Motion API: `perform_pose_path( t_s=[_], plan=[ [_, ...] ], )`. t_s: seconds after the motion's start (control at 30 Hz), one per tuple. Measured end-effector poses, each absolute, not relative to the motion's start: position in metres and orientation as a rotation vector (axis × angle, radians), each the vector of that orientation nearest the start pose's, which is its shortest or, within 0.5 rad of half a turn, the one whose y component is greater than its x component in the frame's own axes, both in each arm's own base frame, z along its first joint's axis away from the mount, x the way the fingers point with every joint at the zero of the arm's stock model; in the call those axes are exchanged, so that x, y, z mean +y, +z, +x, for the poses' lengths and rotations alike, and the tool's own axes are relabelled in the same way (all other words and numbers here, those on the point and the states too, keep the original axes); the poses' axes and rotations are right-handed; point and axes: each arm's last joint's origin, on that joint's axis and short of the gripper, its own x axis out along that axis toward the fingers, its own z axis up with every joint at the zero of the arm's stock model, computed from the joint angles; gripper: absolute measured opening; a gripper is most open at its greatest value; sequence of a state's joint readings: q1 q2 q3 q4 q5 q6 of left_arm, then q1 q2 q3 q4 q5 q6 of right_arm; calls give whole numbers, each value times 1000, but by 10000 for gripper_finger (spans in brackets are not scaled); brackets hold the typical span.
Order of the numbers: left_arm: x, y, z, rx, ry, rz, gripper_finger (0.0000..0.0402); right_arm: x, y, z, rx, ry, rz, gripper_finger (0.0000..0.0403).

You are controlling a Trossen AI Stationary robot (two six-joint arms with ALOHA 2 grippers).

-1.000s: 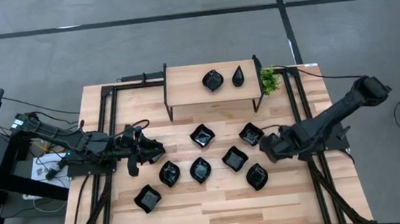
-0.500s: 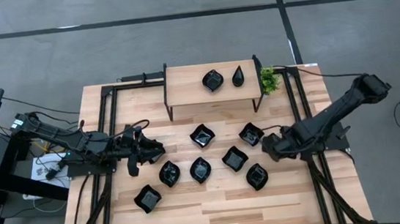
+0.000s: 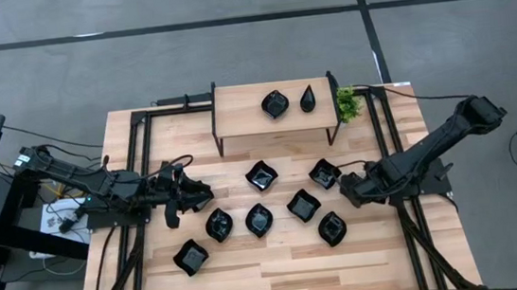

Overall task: Pick & Place Mini shaped plates
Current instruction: Stack the leaf-shaped plate on top of the other leaf-shaped plate on the shelf

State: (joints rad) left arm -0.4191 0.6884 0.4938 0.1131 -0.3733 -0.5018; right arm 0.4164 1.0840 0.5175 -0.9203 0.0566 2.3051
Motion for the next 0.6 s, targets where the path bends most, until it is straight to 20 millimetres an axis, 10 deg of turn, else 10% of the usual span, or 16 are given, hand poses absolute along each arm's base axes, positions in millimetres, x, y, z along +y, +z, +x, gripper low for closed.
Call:
perform_pose_path(
  t_s=[0.6],
  plan=[
    [-56, 275, 153, 85, -26, -470, 145, 56, 137, 132, 939, -1270, 1551, 121]
  ],
)
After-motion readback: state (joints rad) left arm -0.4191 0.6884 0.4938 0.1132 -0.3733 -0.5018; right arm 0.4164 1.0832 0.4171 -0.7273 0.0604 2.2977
